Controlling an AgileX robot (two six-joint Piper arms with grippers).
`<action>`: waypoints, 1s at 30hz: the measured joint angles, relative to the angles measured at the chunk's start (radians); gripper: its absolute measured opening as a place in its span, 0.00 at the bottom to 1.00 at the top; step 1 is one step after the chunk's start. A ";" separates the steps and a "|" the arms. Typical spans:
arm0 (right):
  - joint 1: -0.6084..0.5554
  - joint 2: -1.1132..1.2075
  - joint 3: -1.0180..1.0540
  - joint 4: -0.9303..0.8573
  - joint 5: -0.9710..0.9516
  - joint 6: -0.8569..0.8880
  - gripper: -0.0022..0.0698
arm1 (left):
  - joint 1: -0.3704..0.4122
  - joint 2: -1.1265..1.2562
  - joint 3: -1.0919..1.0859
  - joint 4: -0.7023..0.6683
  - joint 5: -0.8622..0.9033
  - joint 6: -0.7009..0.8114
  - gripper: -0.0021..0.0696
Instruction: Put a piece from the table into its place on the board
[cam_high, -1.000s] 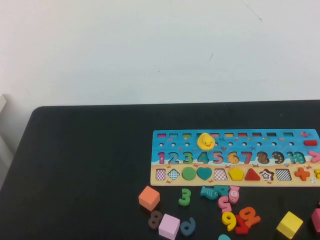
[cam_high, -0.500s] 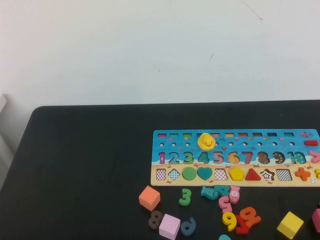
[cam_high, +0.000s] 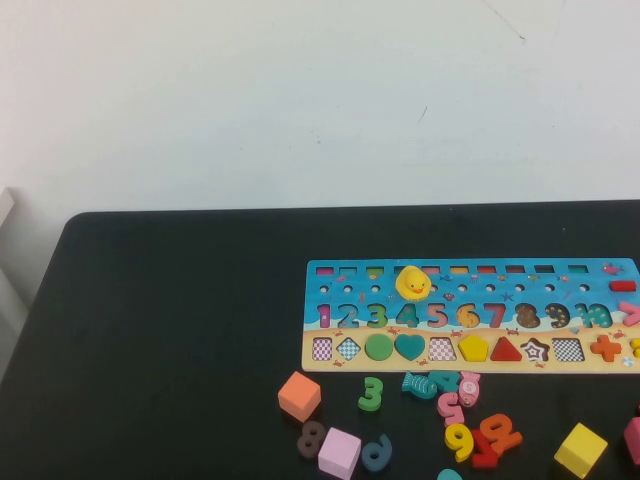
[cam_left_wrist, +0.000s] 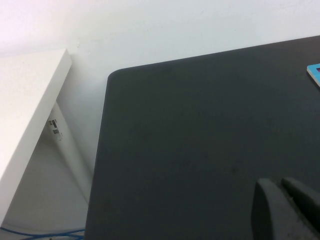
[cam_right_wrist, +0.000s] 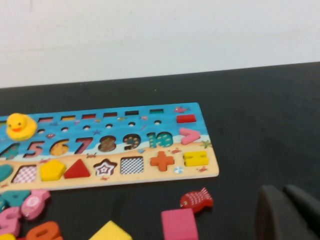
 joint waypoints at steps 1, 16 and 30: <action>0.009 0.000 0.000 -0.001 0.005 0.005 0.06 | 0.000 0.000 0.000 0.000 0.000 0.000 0.03; 0.044 0.000 -0.006 0.028 0.051 -0.020 0.06 | 0.000 0.000 0.000 0.000 0.000 0.000 0.03; 0.044 0.000 -0.006 0.028 0.051 -0.023 0.06 | 0.000 0.000 0.000 0.000 0.000 0.000 0.03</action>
